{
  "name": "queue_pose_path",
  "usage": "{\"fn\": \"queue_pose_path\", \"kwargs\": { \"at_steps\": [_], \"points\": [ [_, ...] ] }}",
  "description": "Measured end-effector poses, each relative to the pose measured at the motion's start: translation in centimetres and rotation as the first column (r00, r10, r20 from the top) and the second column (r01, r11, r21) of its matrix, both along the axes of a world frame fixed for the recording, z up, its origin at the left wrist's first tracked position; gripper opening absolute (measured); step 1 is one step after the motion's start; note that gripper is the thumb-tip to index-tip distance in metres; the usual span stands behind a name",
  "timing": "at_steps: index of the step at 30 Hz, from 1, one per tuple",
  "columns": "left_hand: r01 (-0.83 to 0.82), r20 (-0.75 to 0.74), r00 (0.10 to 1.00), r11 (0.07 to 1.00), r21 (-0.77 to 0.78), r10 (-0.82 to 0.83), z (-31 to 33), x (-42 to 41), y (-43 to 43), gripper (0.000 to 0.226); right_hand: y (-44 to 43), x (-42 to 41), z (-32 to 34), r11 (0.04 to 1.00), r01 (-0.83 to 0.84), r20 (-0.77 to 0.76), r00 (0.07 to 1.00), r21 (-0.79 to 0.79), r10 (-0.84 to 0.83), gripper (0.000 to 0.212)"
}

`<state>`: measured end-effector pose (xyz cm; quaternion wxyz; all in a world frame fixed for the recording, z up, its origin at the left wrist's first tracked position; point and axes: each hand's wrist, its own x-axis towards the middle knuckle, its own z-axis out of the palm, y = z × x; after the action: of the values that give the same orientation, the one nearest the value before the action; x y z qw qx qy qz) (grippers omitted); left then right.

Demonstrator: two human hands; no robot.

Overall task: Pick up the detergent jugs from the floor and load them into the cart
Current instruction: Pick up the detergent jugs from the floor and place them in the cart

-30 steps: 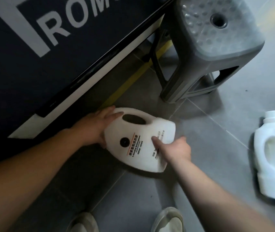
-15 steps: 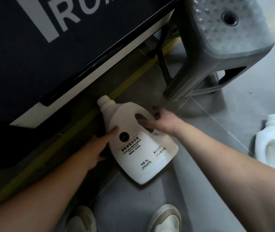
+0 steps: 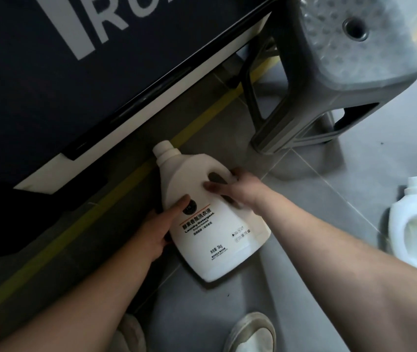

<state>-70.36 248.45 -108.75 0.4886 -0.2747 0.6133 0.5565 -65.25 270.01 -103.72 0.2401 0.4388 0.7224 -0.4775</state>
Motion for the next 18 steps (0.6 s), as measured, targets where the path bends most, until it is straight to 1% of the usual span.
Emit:
{"fn": "queue_pose_path", "kwargs": {
  "at_steps": [2,5,8,13,15,16,18],
  "points": [
    [0.029,-0.050,0.998,1.000,-0.005,-0.030,0.5,-0.3,0.4,0.121,0.0,0.5,0.0,0.999,0.039,-0.017,0.999,0.000,-0.039,0.106],
    [0.068,-0.138,0.988,0.998,-0.004,-0.068,1.0,-1.2,1.0,0.121,0.1,1.4,0.0,0.993,0.115,-0.043,0.992,-0.016,-0.116,0.106],
    [0.135,-0.203,0.970,0.991,-0.018,-0.135,1.8,-2.2,1.7,0.117,0.4,1.9,0.4,0.981,0.193,-0.094,0.976,-0.030,-0.195,0.102],
    [0.233,-0.328,0.918,0.972,-0.011,-0.223,4.4,-3.8,2.9,0.105,1.3,2.0,2.0,0.969,0.233,-0.183,0.952,-0.076,-0.244,0.094],
    [0.257,-0.375,0.896,0.967,0.001,-0.237,5.3,-4.2,3.2,0.096,1.5,2.1,2.6,0.969,0.238,-0.229,0.942,-0.066,-0.247,0.090],
    [0.269,-0.402,0.882,0.963,0.000,-0.247,5.8,-4.3,3.3,0.096,1.6,2.3,2.9,0.968,0.241,-0.252,0.935,-0.064,-0.249,0.091],
    [0.290,-0.463,0.846,0.957,-0.016,-0.264,6.9,-4.5,3.3,0.104,1.8,2.6,3.7,0.970,0.236,-0.295,0.924,-0.066,-0.245,0.093]
  ]
}}
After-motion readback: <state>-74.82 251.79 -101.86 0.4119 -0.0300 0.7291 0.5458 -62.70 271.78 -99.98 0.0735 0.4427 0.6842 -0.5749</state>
